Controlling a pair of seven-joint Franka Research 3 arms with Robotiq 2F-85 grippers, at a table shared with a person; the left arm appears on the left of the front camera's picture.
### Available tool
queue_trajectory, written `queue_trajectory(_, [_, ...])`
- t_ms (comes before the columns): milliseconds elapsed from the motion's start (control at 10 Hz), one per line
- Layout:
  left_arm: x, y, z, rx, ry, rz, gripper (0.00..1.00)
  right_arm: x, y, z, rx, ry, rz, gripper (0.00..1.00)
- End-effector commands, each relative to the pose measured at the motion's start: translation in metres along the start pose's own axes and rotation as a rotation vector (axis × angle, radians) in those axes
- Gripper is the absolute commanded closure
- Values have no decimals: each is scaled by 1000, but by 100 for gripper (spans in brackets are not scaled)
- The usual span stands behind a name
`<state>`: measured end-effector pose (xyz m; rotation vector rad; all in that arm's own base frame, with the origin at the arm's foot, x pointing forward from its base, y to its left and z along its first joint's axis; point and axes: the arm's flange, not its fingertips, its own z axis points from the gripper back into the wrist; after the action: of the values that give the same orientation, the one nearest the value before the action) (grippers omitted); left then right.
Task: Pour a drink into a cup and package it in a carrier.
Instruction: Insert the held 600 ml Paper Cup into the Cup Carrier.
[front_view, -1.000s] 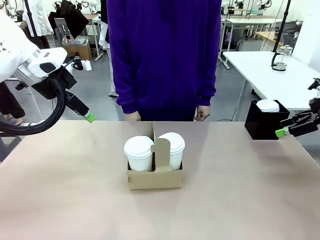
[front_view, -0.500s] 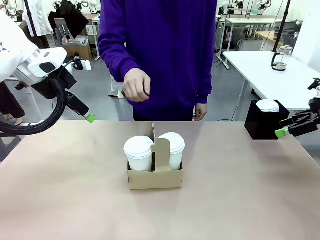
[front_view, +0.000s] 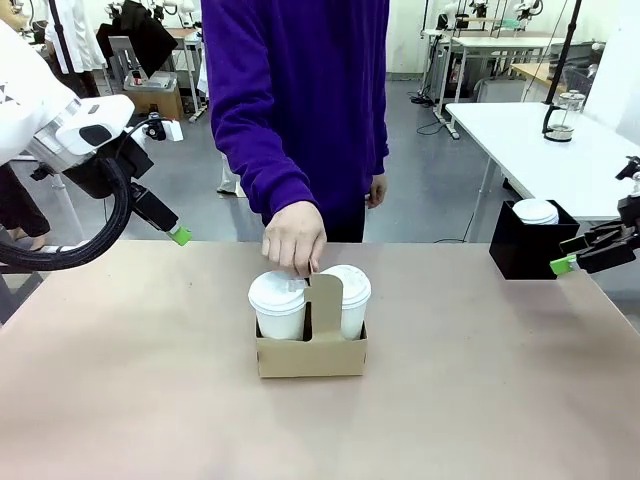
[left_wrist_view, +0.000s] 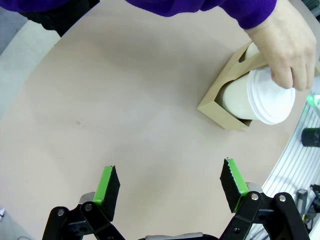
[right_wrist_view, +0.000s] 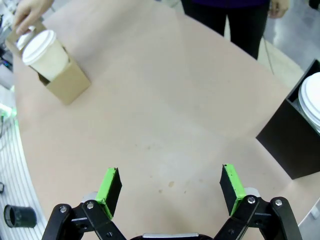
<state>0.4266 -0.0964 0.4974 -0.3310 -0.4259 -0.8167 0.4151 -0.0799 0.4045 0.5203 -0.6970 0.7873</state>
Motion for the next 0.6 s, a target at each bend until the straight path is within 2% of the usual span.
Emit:
queue_trajectory(0, [-1, 0, 1, 8, 10, -1, 0, -1, 0, 2, 6, -2, 12, 0])
queue_trajectory(500, [-1, 0, 1, 8, 10, -1, 0, -1, 0, 2, 6, -2, 12, 0])
